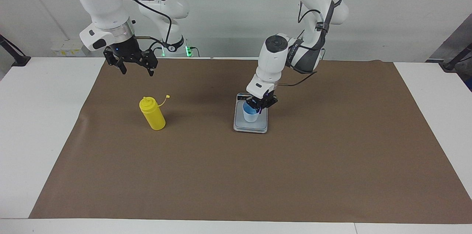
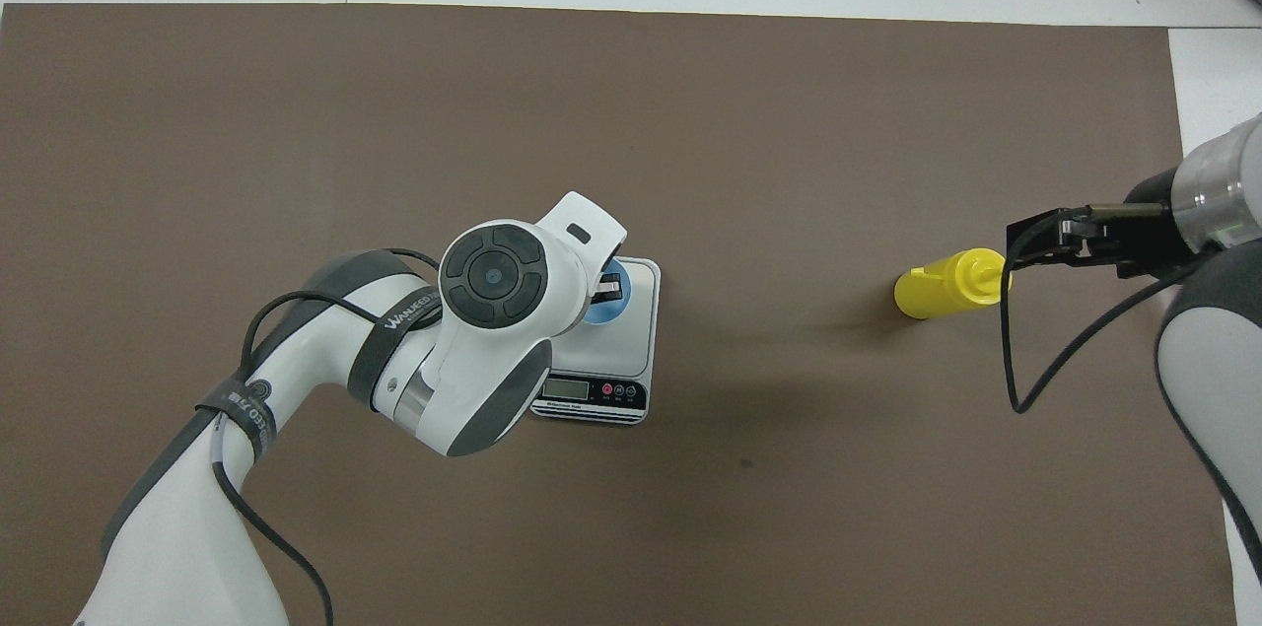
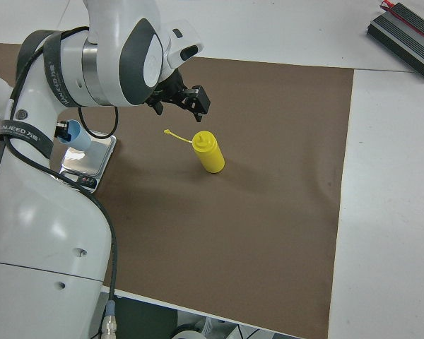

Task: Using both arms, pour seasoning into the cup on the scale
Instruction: 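Carry the blue cup with the left gripper onto the scale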

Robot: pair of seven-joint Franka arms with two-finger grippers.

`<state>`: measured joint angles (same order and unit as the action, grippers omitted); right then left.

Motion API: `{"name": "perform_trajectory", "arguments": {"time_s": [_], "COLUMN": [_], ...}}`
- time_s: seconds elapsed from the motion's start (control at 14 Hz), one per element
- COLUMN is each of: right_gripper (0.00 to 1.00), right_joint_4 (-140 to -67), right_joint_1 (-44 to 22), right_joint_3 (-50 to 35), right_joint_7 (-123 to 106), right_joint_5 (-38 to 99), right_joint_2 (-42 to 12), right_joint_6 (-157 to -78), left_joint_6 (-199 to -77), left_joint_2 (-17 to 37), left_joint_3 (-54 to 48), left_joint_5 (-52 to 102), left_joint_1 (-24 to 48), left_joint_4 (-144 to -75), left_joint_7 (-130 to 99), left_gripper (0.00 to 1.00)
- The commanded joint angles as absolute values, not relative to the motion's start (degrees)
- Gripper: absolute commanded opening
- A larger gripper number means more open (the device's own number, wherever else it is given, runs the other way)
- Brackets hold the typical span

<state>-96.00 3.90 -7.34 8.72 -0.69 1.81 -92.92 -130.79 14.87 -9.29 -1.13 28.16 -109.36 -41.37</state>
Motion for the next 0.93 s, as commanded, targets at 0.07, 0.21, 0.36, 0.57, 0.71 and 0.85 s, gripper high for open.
{"name": "perform_trajectory", "arguments": {"time_s": [0.07, 0.21, 0.36, 0.57, 0.71, 0.85], "right_gripper": [1.0, 1.0, 1.0, 1.0, 1.0, 1.0], "right_joint_4": [-96.33, -96.33, -96.33, -96.33, -96.33, -96.33], "right_joint_1": [4.48, 4.48, 4.48, 4.66, 4.75, 4.75], "right_joint_3": [-7.73, -7.73, -7.73, -7.73, -7.73, -7.73], "right_joint_7": [8.96, 8.96, 8.88, 6.86, 6.68, 6.07], "right_joint_5": [0.26, 0.26, 0.26, 0.26, 0.26, 0.26], "right_joint_2": [2.11, 2.11, 2.11, 2.11, 2.11, 2.11], "right_joint_6": [-92.64, -92.55, -92.55, -92.55, -92.55, -92.64], "left_joint_6": [-133.06, -133.33, -132.37, -128.51, -124.38, -121.22], "left_joint_2": [14.76, 15.2, 15.12, 14.07, 11.79, 9.24], "left_joint_3": [-8.35, -8.35, -8.35, -8.0, -7.47, -7.56], "left_joint_5": [-2.46, -2.46, -3.51, -4.39, -4.83, -5.54], "left_joint_1": [29.18, 29.18, 29.18, 28.48, 26.64, 22.96], "left_joint_4": [-109.69, -110.04, -109.87, -108.64, -106.97, -106.0], "left_joint_7": [-42.71, -42.63, -42.63, -42.19, -40.62, -36.85], "left_gripper": [0.0, 0.5, 1.0, 1.0, 1.0, 1.0]}}
